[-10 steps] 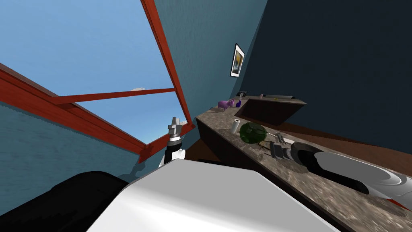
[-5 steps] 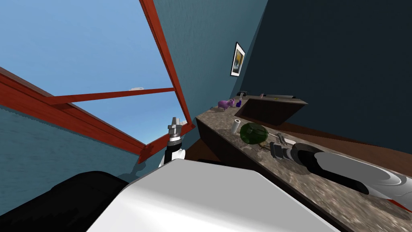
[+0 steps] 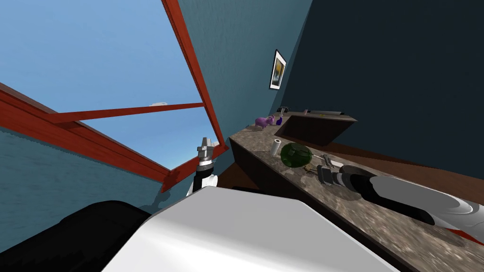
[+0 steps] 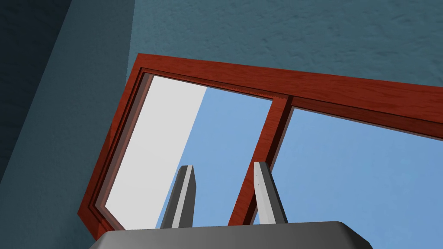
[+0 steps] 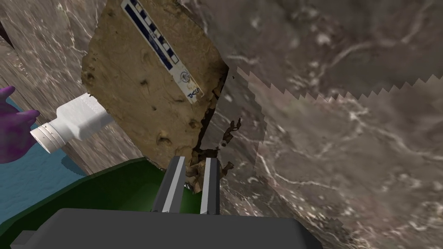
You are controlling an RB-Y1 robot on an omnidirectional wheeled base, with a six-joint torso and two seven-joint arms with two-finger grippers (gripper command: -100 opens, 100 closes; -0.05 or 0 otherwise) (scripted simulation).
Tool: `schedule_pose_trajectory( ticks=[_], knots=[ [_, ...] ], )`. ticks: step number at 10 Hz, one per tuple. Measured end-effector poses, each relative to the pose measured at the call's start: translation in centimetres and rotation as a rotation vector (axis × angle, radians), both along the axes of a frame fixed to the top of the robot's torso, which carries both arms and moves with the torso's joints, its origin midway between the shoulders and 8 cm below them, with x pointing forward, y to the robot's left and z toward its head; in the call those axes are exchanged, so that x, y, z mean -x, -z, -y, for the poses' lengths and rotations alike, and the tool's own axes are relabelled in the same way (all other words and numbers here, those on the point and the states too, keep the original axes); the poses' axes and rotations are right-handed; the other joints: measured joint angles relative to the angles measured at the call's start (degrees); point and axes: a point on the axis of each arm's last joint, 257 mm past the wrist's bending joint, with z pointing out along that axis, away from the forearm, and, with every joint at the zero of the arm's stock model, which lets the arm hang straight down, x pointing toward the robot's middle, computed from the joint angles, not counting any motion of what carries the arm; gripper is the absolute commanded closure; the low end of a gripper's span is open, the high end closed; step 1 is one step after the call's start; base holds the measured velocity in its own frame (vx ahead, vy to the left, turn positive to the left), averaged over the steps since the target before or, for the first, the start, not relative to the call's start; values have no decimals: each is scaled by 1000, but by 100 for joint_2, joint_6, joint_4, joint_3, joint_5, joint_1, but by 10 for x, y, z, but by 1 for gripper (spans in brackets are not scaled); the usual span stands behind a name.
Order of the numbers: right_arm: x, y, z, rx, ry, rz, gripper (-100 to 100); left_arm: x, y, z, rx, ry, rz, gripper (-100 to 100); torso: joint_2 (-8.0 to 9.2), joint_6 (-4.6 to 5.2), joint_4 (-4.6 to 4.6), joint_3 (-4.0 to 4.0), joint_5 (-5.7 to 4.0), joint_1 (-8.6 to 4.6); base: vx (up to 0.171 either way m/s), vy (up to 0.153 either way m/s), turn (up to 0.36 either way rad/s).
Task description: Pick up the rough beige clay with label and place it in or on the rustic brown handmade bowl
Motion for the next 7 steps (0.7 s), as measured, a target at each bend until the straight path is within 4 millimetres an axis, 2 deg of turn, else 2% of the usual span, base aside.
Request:
schedule_pose_trajectory(
  ticks=[4,7],
  knots=[
    [0,-22,10,-6,3,-23,100,0,0,0,0,0,0,0,53,8,12,31,5,5,-125,5,-31],
    [-4,-44,15,-10,-1,-40,100,0,0,0,0,0,0,0,55,6,14,33,5,1,-128,-21,-12]
  ],
)
